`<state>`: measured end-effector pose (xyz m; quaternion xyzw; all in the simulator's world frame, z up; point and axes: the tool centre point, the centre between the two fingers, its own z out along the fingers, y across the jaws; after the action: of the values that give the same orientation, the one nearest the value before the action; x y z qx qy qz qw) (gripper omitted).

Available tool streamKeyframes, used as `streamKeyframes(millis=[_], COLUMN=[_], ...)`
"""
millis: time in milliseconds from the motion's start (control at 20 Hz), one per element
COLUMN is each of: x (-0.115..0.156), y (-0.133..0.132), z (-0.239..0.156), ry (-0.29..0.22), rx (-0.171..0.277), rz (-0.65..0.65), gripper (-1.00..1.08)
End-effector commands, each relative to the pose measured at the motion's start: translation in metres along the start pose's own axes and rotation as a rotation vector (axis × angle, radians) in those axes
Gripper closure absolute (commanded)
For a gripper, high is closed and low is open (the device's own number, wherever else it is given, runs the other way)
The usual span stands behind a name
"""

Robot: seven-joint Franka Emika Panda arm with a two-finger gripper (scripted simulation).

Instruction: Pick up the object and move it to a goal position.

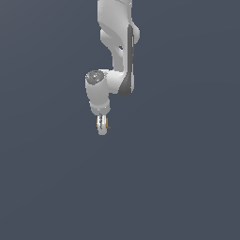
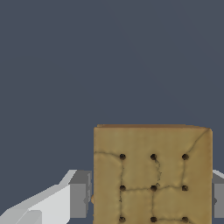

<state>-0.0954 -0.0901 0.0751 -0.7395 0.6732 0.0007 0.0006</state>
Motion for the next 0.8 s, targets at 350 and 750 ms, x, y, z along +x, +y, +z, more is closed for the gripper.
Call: streamKeyframes(millis=[350,750], x=[0.016,0.028], y=[-0.002,-0.005], z=[-0.096,-0.167], ry=[0.003,0.004], rx=[-0.001,-0.001], rz=[0.002,0.002], gripper=[1.08,1.08])
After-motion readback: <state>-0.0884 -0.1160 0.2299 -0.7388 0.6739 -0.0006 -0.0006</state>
